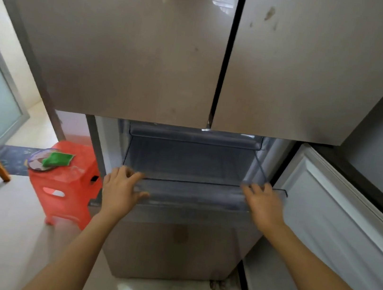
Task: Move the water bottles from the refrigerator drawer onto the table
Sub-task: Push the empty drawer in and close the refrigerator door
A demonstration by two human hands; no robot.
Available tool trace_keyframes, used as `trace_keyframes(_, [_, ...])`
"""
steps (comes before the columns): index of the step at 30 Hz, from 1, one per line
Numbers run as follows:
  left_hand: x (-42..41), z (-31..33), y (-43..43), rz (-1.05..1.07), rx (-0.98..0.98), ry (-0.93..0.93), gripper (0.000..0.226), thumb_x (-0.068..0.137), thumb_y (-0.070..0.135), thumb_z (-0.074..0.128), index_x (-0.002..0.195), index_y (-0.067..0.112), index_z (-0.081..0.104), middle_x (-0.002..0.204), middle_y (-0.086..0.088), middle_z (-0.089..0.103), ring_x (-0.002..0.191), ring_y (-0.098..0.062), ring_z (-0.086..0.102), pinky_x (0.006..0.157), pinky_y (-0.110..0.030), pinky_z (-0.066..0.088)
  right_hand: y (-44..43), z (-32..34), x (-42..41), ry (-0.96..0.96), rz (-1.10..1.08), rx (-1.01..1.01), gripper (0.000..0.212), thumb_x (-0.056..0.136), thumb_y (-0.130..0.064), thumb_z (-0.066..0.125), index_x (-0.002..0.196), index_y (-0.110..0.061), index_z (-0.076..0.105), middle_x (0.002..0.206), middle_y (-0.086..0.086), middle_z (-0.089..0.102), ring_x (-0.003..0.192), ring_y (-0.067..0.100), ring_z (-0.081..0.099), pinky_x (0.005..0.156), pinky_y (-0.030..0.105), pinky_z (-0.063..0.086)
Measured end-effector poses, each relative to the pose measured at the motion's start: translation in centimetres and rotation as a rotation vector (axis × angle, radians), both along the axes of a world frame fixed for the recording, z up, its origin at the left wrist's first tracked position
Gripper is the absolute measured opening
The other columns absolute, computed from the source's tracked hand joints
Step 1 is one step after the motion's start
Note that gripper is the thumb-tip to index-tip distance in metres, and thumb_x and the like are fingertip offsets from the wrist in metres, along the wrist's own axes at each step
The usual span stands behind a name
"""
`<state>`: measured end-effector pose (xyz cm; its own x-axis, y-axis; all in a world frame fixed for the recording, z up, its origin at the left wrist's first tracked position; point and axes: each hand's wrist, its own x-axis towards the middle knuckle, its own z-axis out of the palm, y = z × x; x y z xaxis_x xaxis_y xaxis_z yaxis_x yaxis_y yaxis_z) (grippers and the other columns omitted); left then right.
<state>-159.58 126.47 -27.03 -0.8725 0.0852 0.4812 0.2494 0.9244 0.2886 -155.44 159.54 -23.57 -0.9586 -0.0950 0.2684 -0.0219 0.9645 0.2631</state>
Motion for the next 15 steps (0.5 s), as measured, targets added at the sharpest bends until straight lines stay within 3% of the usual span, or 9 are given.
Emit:
trace_keyframes(5, [-4.5, -0.6, 1.3, 0.013, 0.015, -0.019, 0.051, 0.035, 0.018, 0.093, 0.081, 0.012, 0.072, 0.073, -0.019, 0.058, 0.068, -0.040, 0.057, 0.061, -0.046, 0.047, 0.7, -0.6, -5.2, -0.096, 0.008, -0.023, 0.071, 0.010, 0.001, 0.088, 0.080, -0.007, 0.074, 0.066, 0.013, 0.066, 0.053, 0.036, 0.061, 0.039, 0.031, 0.047])
trace_keyframes(10, [-7.2, -1.2, 1.2, 0.005, 0.020, 0.025, 0.051, 0.039, 0.020, 0.092, 0.085, 0.010, 0.073, 0.079, -0.020, 0.062, 0.082, -0.032, 0.053, 0.064, -0.049, 0.047, 1.6, -1.3, -8.3, 0.021, 0.087, 0.009, 0.056, 0.024, 0.001, 0.087, 0.078, -0.006, 0.074, 0.063, 0.011, 0.065, 0.048, 0.031, 0.059, 0.034, 0.027, 0.043])
trace_keyframes(13, [-9.2, -0.4, 1.3, 0.007, 0.014, -0.040, 0.044, 0.045, 0.030, 0.078, 0.086, 0.012, 0.073, 0.086, -0.023, 0.065, 0.078, -0.046, 0.061, 0.064, -0.053, 0.049, 1.1, -1.2, -10.2, 0.124, 0.139, 0.052, 0.034, 0.039, 0.005, 0.078, 0.071, -0.004, 0.072, 0.066, 0.015, 0.065, 0.043, 0.031, 0.057, 0.032, 0.025, 0.042])
trace_keyframes(15, [-10.0, -0.4, 1.5, 0.006, 0.023, -0.029, 0.050, 0.048, 0.026, 0.079, 0.096, 0.014, 0.069, 0.095, -0.026, 0.063, 0.085, -0.051, 0.058, 0.069, -0.056, 0.049, 0.9, -0.6, -11.1, 0.201, 0.167, 0.090, 0.022, 0.047, 0.003, 0.067, 0.066, -0.007, 0.071, 0.062, 0.014, 0.063, 0.039, 0.028, 0.055, 0.030, 0.023, 0.039])
